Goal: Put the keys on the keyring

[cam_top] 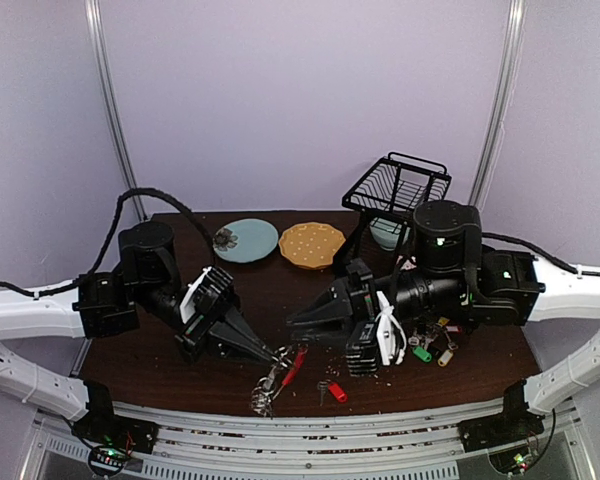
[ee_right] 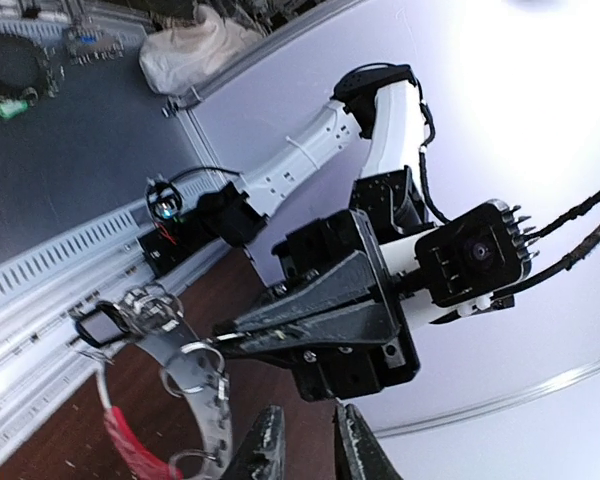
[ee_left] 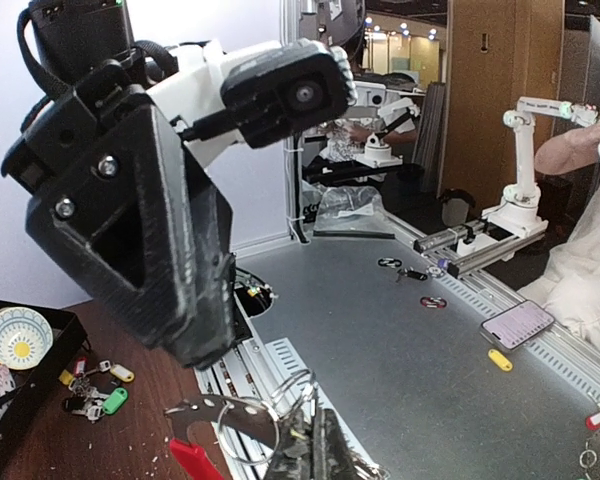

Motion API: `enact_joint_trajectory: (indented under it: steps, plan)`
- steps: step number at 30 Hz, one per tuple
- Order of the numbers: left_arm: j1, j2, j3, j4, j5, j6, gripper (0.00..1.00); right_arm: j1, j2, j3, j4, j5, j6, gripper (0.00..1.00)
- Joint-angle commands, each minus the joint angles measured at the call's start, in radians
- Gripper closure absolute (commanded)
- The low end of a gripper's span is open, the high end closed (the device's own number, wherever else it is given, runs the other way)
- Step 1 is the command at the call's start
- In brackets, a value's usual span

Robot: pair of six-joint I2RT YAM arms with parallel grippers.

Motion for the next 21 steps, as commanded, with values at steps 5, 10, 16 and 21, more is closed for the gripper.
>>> enact_joint_trajectory:
  steps: [5,10,16,21]
  plan:
    - [0.0,-0.027,-0.014,0.086,-0.012,-0.163,1.0,0.036,0.054,0.08,0.011,0.145,-0.442,0.8]
    - [0.001,-0.043,-0.008,0.064,-0.011,-0.185,1.0,0.088,0.077,0.121,-0.064,0.222,-0.595,0.79]
    - [0.001,-0.059,-0.012,0.052,-0.027,-0.209,1.0,0.141,0.085,0.156,-0.123,0.309,-0.671,0.79]
    - [0.001,-0.108,-0.025,0.016,-0.111,-0.173,1.0,0.142,0.058,0.16,-0.085,0.392,-0.505,0.76]
